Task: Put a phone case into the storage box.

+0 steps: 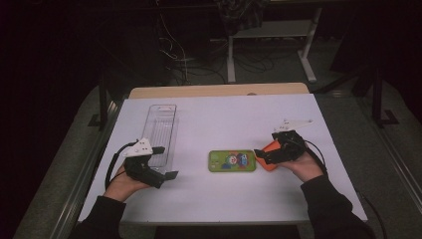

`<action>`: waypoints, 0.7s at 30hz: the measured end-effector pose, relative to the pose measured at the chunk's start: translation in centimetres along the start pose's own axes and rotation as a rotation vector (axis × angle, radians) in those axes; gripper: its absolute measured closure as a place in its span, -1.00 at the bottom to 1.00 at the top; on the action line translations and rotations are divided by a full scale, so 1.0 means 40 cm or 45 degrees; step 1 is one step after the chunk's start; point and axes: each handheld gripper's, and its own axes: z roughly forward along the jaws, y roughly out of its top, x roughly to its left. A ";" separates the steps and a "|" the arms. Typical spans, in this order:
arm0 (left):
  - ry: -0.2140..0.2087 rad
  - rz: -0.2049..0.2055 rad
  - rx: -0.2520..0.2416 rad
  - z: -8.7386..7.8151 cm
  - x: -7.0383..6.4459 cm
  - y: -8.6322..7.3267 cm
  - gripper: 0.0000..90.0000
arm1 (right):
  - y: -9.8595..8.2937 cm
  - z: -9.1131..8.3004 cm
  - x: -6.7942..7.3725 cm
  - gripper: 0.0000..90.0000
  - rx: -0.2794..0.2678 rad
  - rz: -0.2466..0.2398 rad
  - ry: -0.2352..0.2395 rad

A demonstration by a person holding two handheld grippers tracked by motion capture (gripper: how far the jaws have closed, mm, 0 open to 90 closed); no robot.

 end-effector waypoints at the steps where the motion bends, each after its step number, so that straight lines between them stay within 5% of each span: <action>1: 0.000 0.013 0.000 0.001 0.002 0.001 -1.00 | 0.007 0.005 -0.004 -0.76 0.003 0.000 -0.005; 10: 0.008 0.009 0.016 -0.001 0.006 -0.001 -1.00 | 0.052 0.055 -0.034 -0.53 0.049 0.054 0.001; 21: 0.006 -0.007 -0.008 0.005 0.008 -0.001 -1.00 | 0.062 0.133 -0.053 0.02 0.143 0.088 -0.017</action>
